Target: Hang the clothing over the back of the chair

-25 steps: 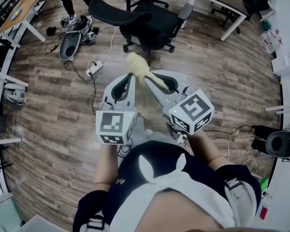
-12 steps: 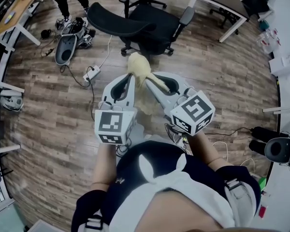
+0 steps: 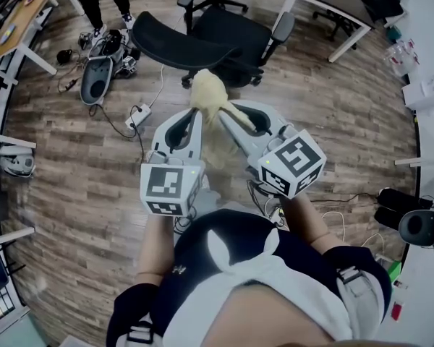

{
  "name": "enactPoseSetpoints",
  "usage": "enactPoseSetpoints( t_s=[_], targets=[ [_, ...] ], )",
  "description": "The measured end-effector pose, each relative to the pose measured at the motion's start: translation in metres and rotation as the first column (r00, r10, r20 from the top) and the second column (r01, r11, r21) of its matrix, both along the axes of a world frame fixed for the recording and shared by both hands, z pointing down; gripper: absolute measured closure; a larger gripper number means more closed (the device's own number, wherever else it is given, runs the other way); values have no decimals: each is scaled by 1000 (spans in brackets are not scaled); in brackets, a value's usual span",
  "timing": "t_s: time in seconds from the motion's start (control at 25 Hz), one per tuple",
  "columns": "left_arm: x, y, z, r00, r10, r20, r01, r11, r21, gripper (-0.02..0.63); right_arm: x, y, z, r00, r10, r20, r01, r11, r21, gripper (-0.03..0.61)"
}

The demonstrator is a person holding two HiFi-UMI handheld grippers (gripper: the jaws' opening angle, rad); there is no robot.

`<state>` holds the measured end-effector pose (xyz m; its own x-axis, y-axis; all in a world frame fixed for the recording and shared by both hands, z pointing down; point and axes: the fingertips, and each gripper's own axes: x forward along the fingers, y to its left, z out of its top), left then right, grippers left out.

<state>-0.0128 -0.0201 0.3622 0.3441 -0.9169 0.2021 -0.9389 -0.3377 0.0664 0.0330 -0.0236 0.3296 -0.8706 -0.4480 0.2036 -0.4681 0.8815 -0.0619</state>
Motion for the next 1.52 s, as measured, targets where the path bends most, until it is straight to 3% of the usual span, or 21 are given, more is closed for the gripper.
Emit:
enactPoseSetpoints(
  t_s=[0.44, 0.92, 1.52],
  targets=[
    [-36, -44, -2, 995, 101, -25, -101, 995, -1, 607, -39, -48, -6, 997, 72, 28, -72, 997, -5, 534],
    [-62, -49, -13, 996, 80, -47, -79, 996, 31, 607, -64, -65, -50, 994, 81, 66, -87, 992, 88, 534],
    [-75, -97, -32, 995, 78, -62, -73, 995, 69, 607, -83, -114, -93, 992, 45, 114, -65, 983, 173, 534]
  ],
)
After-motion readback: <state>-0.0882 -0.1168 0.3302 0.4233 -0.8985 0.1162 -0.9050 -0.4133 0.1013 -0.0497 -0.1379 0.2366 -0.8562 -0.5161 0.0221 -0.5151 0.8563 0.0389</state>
